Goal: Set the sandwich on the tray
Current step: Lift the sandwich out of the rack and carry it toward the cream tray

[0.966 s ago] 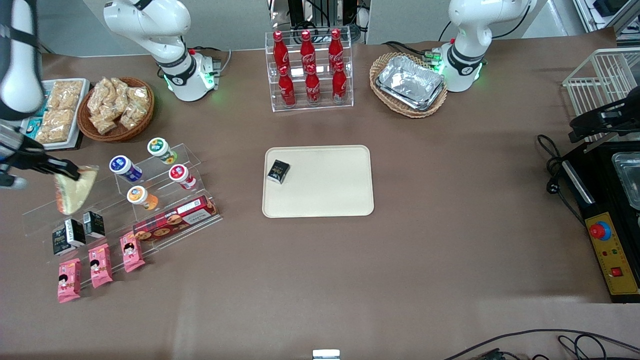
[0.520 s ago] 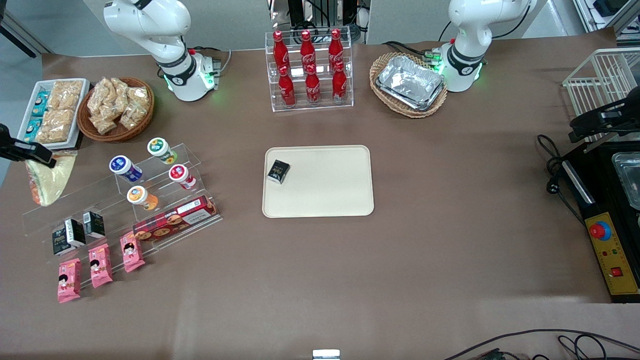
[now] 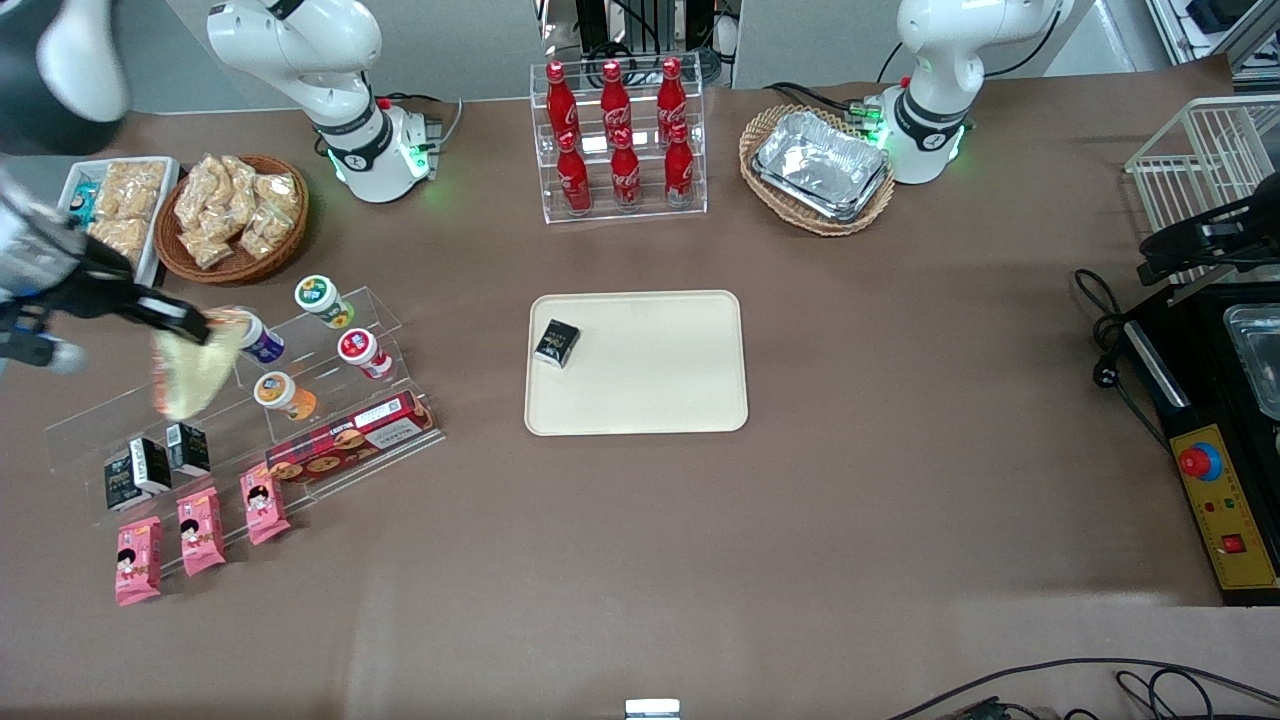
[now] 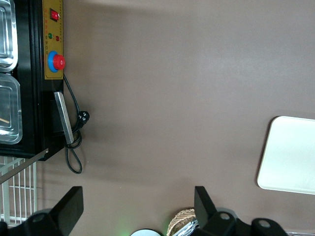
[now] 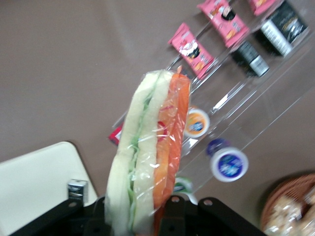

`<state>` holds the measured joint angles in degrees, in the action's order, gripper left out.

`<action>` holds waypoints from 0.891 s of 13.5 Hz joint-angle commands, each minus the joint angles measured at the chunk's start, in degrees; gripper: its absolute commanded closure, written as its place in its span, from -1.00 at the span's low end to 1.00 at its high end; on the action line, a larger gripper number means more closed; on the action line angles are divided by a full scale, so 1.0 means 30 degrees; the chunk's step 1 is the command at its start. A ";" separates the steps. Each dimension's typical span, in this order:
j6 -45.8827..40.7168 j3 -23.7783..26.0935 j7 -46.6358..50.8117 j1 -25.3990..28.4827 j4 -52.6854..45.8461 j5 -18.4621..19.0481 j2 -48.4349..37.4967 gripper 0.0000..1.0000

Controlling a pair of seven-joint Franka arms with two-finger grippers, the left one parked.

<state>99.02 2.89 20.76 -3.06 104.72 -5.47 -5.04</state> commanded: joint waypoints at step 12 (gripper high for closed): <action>0.8970 0.7414 2.3917 0.4353 -0.0921 0.1027 0.7387 1.00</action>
<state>122.82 25.03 83.84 6.70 104.52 -5.14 11.67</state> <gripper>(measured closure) 0.771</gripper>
